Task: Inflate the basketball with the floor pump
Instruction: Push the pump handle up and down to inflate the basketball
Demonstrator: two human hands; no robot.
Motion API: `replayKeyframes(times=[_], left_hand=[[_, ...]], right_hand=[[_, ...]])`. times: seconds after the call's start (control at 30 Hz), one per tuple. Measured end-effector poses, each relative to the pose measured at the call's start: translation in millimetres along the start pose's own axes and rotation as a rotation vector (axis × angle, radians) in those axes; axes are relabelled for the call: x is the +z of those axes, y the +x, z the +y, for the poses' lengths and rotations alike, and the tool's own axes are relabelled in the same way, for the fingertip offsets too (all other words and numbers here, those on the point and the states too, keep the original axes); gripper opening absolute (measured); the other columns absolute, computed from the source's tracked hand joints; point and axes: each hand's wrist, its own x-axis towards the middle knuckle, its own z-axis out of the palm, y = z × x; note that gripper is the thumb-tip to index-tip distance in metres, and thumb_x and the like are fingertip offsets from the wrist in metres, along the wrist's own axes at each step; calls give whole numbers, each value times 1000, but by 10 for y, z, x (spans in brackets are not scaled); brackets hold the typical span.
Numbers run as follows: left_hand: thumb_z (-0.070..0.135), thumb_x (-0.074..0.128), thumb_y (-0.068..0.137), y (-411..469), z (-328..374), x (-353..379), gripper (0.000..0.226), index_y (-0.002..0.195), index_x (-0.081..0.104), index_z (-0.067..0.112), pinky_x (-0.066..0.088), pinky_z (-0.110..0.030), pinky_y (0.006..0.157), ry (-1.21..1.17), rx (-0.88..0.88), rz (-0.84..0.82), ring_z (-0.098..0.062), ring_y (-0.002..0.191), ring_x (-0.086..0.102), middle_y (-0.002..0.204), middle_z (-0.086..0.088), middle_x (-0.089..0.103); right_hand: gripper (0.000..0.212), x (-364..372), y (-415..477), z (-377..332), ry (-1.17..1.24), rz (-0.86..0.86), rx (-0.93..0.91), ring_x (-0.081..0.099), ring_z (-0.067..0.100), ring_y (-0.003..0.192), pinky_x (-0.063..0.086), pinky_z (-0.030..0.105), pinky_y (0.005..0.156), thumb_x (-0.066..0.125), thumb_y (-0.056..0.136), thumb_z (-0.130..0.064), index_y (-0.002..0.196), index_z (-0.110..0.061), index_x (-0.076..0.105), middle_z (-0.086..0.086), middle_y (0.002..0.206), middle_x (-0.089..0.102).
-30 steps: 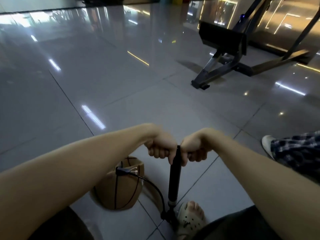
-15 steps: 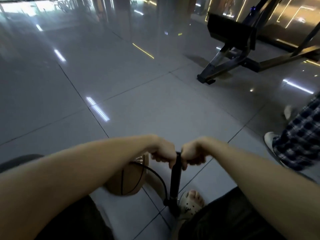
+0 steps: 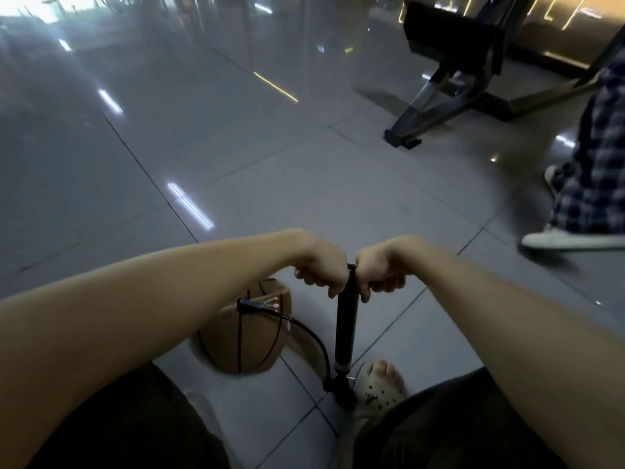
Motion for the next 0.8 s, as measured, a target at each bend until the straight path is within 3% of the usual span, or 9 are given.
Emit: replayKeyframes(times=[0.2, 0.37, 0.5, 0.6, 0.7, 0.8], left_hand=[[15, 70, 82, 363, -167, 505, 12, 75, 62, 8, 40, -32, 55, 14, 14, 39, -24, 53, 45, 66, -9, 54], [16, 70, 85, 193, -111, 491, 22, 69, 56, 11, 33, -30, 49, 18, 3, -1, -21, 47, 39, 59, -5, 48], [19, 73, 86, -173, -5, 84, 25, 70, 54, 14, 28, -27, 48, -47, 24, 40, -18, 47, 35, 60, -2, 43], [18, 72, 89, -634, 26, -426, 30, 69, 50, 18, 21, -23, 46, -136, 38, 58, -15, 44, 28, 56, 1, 36], [16, 68, 91, -948, 23, -831, 40, 63, 41, 23, 12, -28, 51, -193, 46, 22, -15, 49, 18, 56, 3, 26], [13, 67, 91, -814, 6, -756, 38, 64, 42, 22, 11, -29, 52, -161, 35, -13, -15, 49, 18, 55, 3, 26]], right_hand=[[7, 413, 400, 28, -80, -11, 3, 34, 19, 51, 34, 31, 56, 64, 88, -9, 84, -9, 58, 5, 60, 40], [9, 457, 279, -17, -157, -8, 41, 37, 21, 52, 35, 31, 56, 64, 90, -13, 87, -9, 57, 5, 61, 42], [13, 37, -180, -78, -53, -28, 8, 26, 17, 46, 21, 26, 49, 66, 86, -11, 79, -12, 56, 1, 55, 33], [22, -449, -692, -268, -8, 44, -58, 25, 15, 45, 19, 22, 47, 66, 86, -7, 72, -14, 51, 1, 55, 32], [30, -789, -1066, -423, 24, 58, -82, 20, 15, 49, 16, 25, 49, 66, 86, -8, 67, -18, 45, 0, 58, 28], [33, -713, -953, -358, 10, 59, -65, 18, 15, 49, 13, 27, 51, 64, 85, -6, 64, -18, 42, 0, 57, 26]])
